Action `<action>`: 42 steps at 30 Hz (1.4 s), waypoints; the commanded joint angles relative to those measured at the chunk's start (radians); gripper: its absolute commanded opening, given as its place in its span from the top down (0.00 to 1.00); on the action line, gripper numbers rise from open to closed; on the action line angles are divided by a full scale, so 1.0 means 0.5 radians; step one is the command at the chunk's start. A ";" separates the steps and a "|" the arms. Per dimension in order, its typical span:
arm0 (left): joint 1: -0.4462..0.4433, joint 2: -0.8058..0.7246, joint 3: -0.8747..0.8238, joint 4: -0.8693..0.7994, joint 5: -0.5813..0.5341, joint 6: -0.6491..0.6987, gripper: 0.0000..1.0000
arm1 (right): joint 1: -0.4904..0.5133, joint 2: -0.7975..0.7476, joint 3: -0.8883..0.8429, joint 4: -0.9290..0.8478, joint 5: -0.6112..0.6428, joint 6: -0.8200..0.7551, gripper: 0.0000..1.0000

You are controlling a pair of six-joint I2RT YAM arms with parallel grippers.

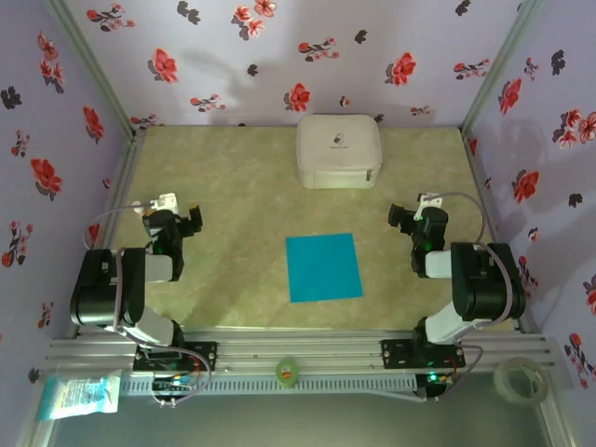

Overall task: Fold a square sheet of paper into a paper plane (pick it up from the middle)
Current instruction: Move the square sheet of paper to the center of the table.

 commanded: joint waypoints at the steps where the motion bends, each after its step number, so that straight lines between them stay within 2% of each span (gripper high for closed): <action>1: -0.010 0.029 0.042 0.087 0.009 0.057 0.00 | -0.001 0.024 0.040 0.072 -0.008 -0.047 0.01; 32: -0.017 0.029 0.039 0.093 0.009 0.057 0.00 | -0.001 0.025 0.047 0.065 0.008 -0.038 0.01; 35: -0.074 0.028 0.006 0.160 0.009 0.169 0.00 | -0.003 0.019 0.037 0.080 -0.017 -0.044 0.01; 42: -0.097 -0.008 -0.060 0.247 0.024 0.207 0.00 | 0.011 -0.023 -0.002 0.120 -0.119 -0.109 0.01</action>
